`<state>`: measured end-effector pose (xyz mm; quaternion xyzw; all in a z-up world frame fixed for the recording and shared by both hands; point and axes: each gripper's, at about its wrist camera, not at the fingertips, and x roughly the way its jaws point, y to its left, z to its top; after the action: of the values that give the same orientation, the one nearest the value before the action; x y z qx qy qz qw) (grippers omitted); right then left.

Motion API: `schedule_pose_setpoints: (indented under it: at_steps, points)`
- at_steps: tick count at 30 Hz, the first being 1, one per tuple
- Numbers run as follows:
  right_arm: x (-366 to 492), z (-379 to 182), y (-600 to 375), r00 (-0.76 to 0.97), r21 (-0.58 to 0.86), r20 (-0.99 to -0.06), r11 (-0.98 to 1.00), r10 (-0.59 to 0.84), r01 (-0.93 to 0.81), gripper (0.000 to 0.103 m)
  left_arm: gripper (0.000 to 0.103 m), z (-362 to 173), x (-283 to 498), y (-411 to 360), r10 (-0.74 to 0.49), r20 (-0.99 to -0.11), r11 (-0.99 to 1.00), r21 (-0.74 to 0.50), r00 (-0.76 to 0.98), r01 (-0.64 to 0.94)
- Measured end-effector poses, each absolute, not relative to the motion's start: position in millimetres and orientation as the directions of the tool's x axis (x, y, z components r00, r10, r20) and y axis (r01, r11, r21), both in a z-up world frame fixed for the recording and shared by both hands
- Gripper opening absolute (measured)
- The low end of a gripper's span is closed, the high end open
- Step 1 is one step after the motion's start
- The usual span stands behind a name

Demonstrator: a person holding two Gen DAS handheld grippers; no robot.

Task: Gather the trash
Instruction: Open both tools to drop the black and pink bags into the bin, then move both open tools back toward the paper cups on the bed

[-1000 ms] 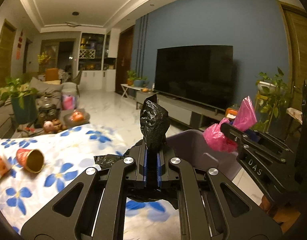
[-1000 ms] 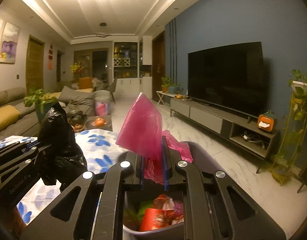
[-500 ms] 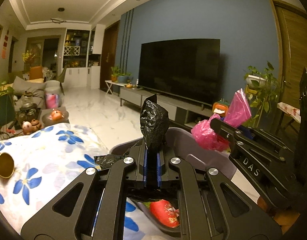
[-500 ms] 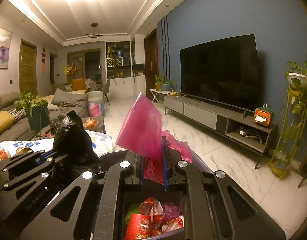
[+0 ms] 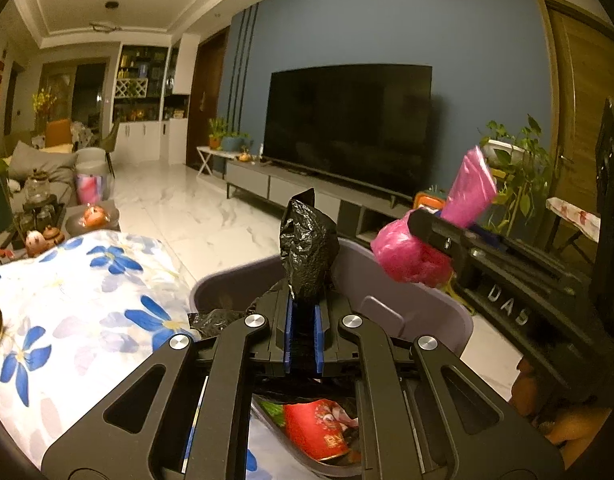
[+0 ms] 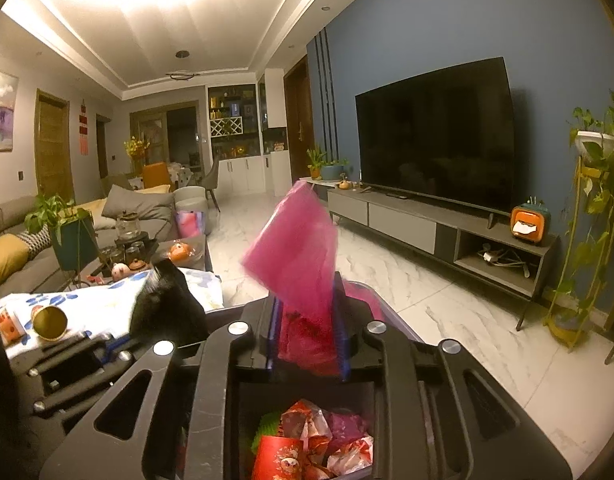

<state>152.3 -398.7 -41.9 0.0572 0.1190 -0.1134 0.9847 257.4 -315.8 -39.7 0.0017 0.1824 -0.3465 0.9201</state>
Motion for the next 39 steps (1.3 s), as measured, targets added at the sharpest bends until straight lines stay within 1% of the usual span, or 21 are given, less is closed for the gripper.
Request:
schedule_pose_setpoints:
  at_steps: [2, 3, 4, 5, 6, 7, 9, 14, 16, 17, 19, 21, 23, 24, 25, 34, 39]
  points:
    - [153.4, -41.1, -402.2, 0.945, 0.094, -0.249, 0.966, -0.210, 0.240, 0.027, 0.012, -43.9, 259.5, -317.6, -0.638, -0.352, 0.757, -0.125, 0.685, 0.641]
    - [153.3, -40.9, -403.1, 0.945, 0.100, -0.250, 0.966, -0.208, 0.239, 0.030, 0.018, -46.1, 260.5, -317.5, -0.636, -0.356, 0.758, -0.124, 0.684, 0.641]
    - [152.9, -40.6, -403.9, 0.945, 0.104, -0.251, 0.965, -0.209, 0.241, 0.030, 0.030, -47.7, 260.5, -316.9, -0.632, -0.360, 0.761, -0.121, 0.686, 0.638]
    - [152.6, -40.2, -404.8, 0.945, 0.105, -0.250, 0.964, -0.211, 0.243, 0.030, 0.037, -49.5, 260.6, -315.7, -0.628, -0.362, 0.765, -0.120, 0.689, 0.633]
    - [152.0, -39.9, -405.1, 0.945, 0.103, -0.247, 0.964, -0.214, 0.245, 0.032, 0.054, -50.1, 260.8, -314.0, -0.626, -0.360, 0.767, -0.122, 0.692, 0.630]
    - [151.9, -40.0, -405.8, 0.945, 0.102, -0.246, 0.963, -0.217, 0.248, 0.038, 0.065, -50.4, 260.4, -311.4, -0.622, -0.352, 0.772, -0.127, 0.700, 0.623]
    - [151.6, -39.8, -406.6, 0.946, 0.109, -0.242, 0.963, -0.215, 0.247, 0.044, 0.070, -49.7, 260.2, -305.5, -0.615, -0.340, 0.781, -0.135, 0.712, 0.610]
    - [149.0, -36.9, -404.0, 0.947, 0.113, -0.235, 0.962, -0.218, 0.249, 0.049, 0.081, -49.9, 259.2, -290.8, -0.569, -0.344, 0.817, -0.129, 0.747, 0.562]
    - [145.2, -35.8, -401.2, 0.949, 0.110, -0.224, 0.961, -0.223, 0.252, 0.053, 0.087, -49.1, 256.2, -282.7, -0.543, -0.343, 0.836, -0.131, 0.766, 0.533]
    - [143.6, -35.4, -400.5, 0.949, 0.111, -0.221, 0.961, -0.224, 0.253, 0.055, 0.089, -48.6, 254.2, -278.5, -0.532, -0.340, 0.843, -0.131, 0.775, 0.522]
    - [139.4, -34.7, -397.4, 0.949, 0.114, -0.219, 0.960, -0.226, 0.255, 0.063, 0.092, -48.6, 248.4, -270.1, -0.502, -0.337, 0.862, -0.119, 0.796, 0.493]
    - [134.4, -34.2, -391.0, 0.950, 0.112, -0.216, 0.961, -0.227, 0.255, 0.066, 0.094, -48.5, 242.1, -260.5, -0.476, -0.336, 0.877, -0.112, 0.813, 0.467]
    - [130.4, -33.8, -384.6, 0.949, 0.105, -0.214, 0.960, -0.232, 0.259, 0.070, 0.095, -48.0, 237.9, -250.2, -0.459, -0.333, 0.887, -0.115, 0.824, 0.448]
    - [128.5, -33.4, -381.6, 0.949, 0.102, -0.210, 0.961, -0.233, 0.259, 0.074, 0.096, -47.0, 235.2, -244.2, -0.444, -0.332, 0.894, -0.113, 0.832, 0.433]
    - [125.5, -33.0, -377.2, 0.951, 0.101, -0.206, 0.961, -0.232, 0.257, 0.076, 0.096, -46.0, 232.7, -238.3, -0.433, -0.329, 0.900, -0.110, 0.839, 0.422]
    - [108.9, -29.7, -350.2, 0.955, 0.107, -0.191, 0.963, -0.225, 0.248, 0.082, 0.097, -35.8, 213.8, -185.4, -0.320, -0.308, 0.947, -0.075, 0.896, 0.312]
    - [109.9, -28.9, -327.8, 0.960, 0.099, -0.206, 0.972, -0.190, 0.213, 0.082, 0.097, -30.6, 204.1, -144.8, -0.257, -0.306, 0.967, -0.081, 0.917, 0.244]
